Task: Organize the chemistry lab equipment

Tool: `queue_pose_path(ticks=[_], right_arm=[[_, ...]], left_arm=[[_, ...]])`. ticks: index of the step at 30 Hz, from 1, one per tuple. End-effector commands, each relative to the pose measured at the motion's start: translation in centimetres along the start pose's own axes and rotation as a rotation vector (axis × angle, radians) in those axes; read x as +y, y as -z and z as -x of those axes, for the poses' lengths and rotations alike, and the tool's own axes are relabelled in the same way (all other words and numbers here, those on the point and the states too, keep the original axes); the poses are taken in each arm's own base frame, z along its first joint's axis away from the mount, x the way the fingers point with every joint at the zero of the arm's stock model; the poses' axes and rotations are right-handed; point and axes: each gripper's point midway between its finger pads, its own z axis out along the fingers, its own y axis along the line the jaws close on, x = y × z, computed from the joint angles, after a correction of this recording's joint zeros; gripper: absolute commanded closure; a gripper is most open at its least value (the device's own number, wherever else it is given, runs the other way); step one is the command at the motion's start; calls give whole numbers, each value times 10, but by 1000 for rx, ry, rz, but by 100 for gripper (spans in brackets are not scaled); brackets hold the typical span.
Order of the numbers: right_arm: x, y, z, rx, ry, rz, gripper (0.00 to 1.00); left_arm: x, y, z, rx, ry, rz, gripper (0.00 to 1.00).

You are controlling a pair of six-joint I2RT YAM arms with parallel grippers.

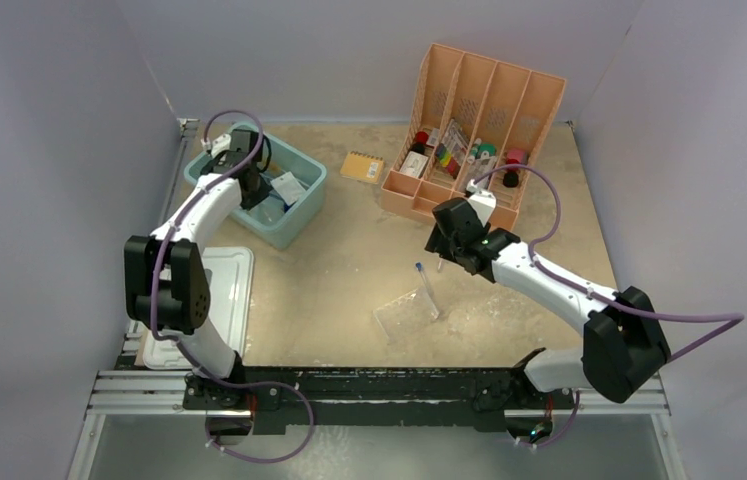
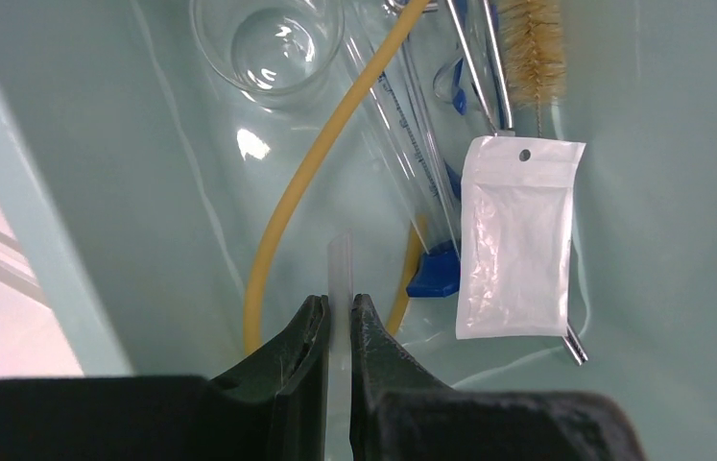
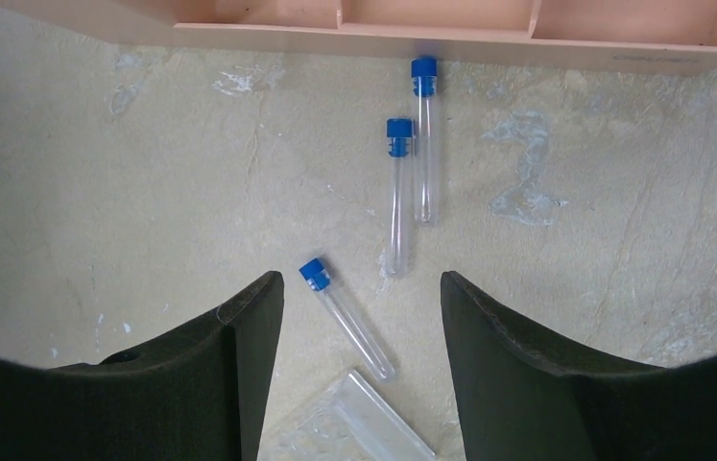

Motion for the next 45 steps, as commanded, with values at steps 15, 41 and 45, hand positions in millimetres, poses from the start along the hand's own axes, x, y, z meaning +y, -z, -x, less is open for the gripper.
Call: queue_pose_path(ticks=[15, 41, 45], right_arm=[[3, 14, 22, -50, -21, 5, 36], [54, -7, -15, 209, 351, 253, 44], [59, -22, -26, 276, 388, 213, 47]], left_arm=[[3, 6, 8, -12, -99, -9, 61], [-113, 167, -28, -52, -232, -714, 52], [-113, 168, -45, -30, -213, -748, 52]])
